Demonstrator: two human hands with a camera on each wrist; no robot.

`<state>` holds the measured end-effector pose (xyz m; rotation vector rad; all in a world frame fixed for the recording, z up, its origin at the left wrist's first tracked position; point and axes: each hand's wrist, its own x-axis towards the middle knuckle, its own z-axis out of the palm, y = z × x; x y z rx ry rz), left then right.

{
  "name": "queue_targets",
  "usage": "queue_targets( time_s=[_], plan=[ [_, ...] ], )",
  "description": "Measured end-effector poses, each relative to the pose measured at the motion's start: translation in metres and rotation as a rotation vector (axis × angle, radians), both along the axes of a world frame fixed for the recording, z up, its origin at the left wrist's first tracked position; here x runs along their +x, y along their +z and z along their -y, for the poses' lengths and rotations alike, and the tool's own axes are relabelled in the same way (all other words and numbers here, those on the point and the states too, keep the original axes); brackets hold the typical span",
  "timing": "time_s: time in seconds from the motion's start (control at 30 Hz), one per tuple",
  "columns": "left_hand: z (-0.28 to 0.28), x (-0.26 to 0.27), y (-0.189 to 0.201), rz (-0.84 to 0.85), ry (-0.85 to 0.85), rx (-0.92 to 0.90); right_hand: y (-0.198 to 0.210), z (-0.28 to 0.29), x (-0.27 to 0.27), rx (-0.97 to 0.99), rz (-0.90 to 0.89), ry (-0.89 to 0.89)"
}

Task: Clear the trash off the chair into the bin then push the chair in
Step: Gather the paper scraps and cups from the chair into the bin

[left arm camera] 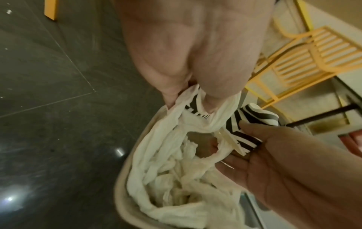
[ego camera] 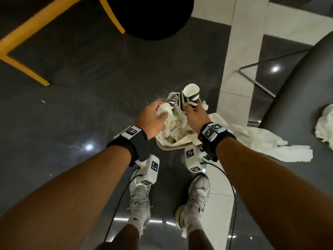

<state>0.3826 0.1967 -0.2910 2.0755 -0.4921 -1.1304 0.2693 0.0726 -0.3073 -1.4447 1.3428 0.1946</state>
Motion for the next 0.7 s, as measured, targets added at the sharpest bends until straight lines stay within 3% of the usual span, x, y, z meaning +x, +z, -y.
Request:
queue_targets(
  time_s=[0.1,0.17,0.2,0.27,0.33,0.4,0.53,0.7],
  plan=[
    [-0.003,-0.007,-0.024,-0.143,-0.183,0.105,-0.013,-0.007,-0.016,-0.266,-0.368,0.483],
    [-0.002,-0.011,-0.032,-0.133,-0.259,0.184,-0.010,-0.009,-0.030,-0.488,-0.529,0.817],
    [0.000,-0.012,-0.035,-0.112,-0.281,0.202,-0.009,-0.006,-0.036,-0.513,-0.577,0.889],
    [0.005,-0.017,-0.030,-0.066,-0.289,0.204,-0.008,0.003,-0.047,-0.393,-0.674,0.836],
    [0.008,-0.019,-0.024,-0.001,-0.296,0.215,-0.013,0.014,-0.058,-0.237,-0.664,0.682],
    [0.009,-0.023,-0.021,0.080,-0.314,0.212,-0.015,0.020,-0.065,-0.181,-0.640,0.690],
    [0.007,-0.024,-0.025,0.360,-0.265,0.268,-0.010,0.022,-0.068,-0.239,-0.600,0.732],
    [-0.002,-0.028,-0.034,0.487,-0.072,0.371,0.002,0.017,-0.065,-0.364,-0.339,0.358]
  ],
)
